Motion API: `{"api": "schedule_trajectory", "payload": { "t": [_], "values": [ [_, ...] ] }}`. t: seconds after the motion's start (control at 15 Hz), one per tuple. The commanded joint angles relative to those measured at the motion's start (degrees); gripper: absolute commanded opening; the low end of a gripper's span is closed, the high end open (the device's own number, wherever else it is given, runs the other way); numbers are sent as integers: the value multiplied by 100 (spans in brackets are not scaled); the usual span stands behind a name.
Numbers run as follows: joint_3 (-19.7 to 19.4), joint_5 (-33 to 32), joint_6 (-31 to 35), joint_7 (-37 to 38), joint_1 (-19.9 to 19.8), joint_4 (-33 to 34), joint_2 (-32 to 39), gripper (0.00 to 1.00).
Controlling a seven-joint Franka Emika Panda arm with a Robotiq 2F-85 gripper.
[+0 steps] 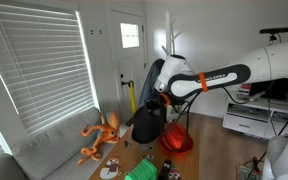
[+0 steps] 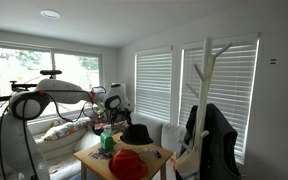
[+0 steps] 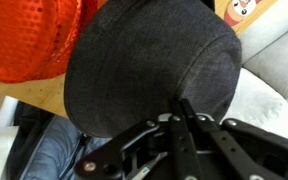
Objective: Remove the black hat from the orange hat top and put it on the table, pick up the orange hat and put it onto the black hat on the table
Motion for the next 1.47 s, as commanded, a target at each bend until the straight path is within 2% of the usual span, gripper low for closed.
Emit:
{"api": "schedule_trajectory", "payload": {
  "t": [0.0, 0.4, 0.47, 0.53, 0.73, 0.87, 1.0, 1.13, 1.27, 1.4],
  "values": [
    [-88, 473, 343, -168, 230, 138, 399, 1],
    [-157, 976, 444, -243, 338, -91, 606, 1],
    [-165, 1004, 422, -229, 330, -113, 607, 18],
    [-175, 1043, 390, -223, 327, -112, 597, 30],
    [-161, 891, 308, -142, 308, -147, 356, 51],
    [-130, 480, 203, -13, 216, -285, 27, 63],
    [-138, 82, -381, 55, 87, -351, -283, 77],
    [-249, -5, -1198, -303, 40, -419, -574, 92],
    [-424, 86, -1763, -869, 42, -527, -773, 100],
    [-566, 57, -2087, -1386, -9, -669, -923, 100]
  ]
}}
